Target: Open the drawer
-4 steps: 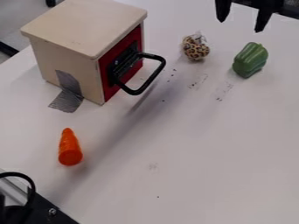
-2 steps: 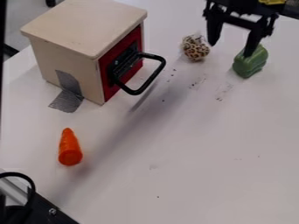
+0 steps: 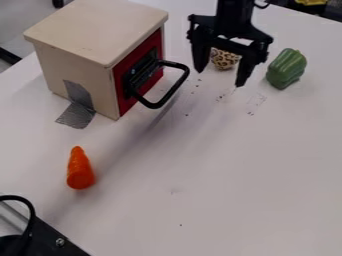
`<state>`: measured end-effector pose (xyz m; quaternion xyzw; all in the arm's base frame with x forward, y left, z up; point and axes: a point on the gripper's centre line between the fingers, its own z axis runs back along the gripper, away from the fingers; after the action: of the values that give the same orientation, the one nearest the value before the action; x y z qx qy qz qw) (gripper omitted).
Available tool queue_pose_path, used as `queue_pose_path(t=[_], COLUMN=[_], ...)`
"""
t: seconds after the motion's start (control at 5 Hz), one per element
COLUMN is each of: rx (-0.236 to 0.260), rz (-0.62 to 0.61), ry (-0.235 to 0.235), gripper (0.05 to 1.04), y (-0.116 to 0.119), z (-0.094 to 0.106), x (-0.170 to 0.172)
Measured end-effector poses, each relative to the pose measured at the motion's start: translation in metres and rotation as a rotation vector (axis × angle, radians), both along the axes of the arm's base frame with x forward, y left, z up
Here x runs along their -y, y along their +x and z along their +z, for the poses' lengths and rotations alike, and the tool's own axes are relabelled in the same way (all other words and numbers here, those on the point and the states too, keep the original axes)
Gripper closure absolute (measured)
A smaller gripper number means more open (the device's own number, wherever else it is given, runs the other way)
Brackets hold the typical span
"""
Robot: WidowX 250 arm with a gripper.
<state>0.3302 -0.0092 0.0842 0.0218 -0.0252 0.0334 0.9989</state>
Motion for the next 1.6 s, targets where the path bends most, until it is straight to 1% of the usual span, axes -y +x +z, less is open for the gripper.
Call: queue_pose_path(t=[0.2, 0.4, 0.6, 0.8, 1.0, 1.2, 1.4, 1.6], rx=[0.015, 0.044, 0.006, -0.013, -0.045, -0.064, -0.075, -0.069], rz=[0.004, 0.027, 0.04, 0.059, 0.067, 0.074, 0.077, 0.085], ry=[0.04, 0.136, 0.189, 0.207, 0.218, 0.224, 0.231, 0.245], gripper=[0.085, 0.085, 0.085, 0.085, 0.085, 0.085, 0.085, 0.086], y=[-0.011, -0.007, -0.003, 0.004, 0.01, 0.013, 0.013, 0.009], z=[-0.012, -0.018, -0.043, -0.048, -0.055, -0.056, -0.056, -0.054], x=[-0.008, -0.017, -0.022, -0.029, -0.031, -0.032, -0.033, -0.036])
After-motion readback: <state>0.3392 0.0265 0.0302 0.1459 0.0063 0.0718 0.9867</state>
